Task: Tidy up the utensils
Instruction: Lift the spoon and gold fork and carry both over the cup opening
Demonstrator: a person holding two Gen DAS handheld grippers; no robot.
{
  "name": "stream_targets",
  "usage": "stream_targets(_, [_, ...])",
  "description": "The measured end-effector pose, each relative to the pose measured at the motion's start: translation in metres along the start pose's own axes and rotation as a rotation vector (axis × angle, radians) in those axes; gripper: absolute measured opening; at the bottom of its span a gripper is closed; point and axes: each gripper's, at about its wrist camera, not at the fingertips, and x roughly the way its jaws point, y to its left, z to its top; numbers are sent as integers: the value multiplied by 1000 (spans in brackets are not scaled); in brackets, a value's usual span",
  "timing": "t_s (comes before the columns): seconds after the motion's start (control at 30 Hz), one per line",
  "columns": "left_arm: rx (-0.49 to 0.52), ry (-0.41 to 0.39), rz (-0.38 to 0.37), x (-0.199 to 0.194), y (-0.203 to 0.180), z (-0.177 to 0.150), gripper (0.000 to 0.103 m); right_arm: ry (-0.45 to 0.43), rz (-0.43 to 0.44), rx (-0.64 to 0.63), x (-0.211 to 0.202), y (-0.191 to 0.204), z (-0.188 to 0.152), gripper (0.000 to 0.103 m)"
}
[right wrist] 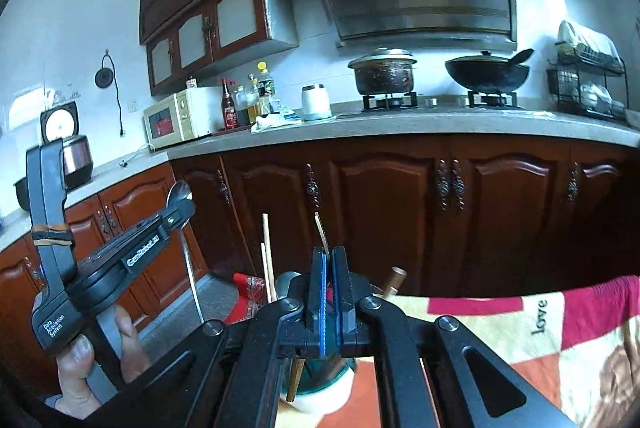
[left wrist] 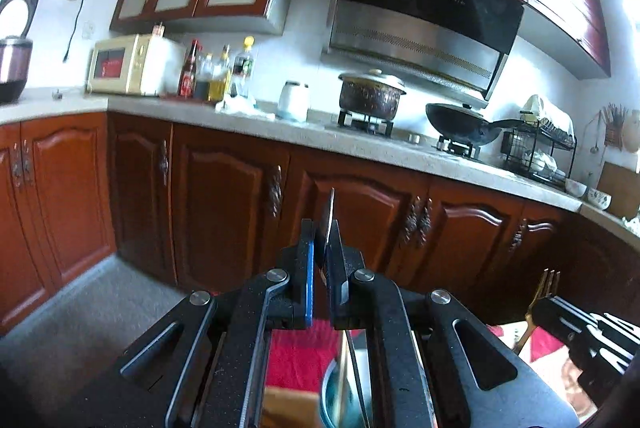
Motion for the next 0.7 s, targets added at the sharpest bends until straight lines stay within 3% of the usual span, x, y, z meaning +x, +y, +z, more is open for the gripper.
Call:
stream_targets(0.3, [161, -77, 6, 24, -8, -28, 4, 67, -3, 12, 49, 2, -22, 2])
stream_targets(0.43, [194, -100, 6, 23, -14, -41, 4, 76, 7, 29, 57, -3, -26, 2])
stream_targets(0.7, [214, -81, -37, 14, -17, -57, 4, 180, 49, 35, 65, -3, -40, 2])
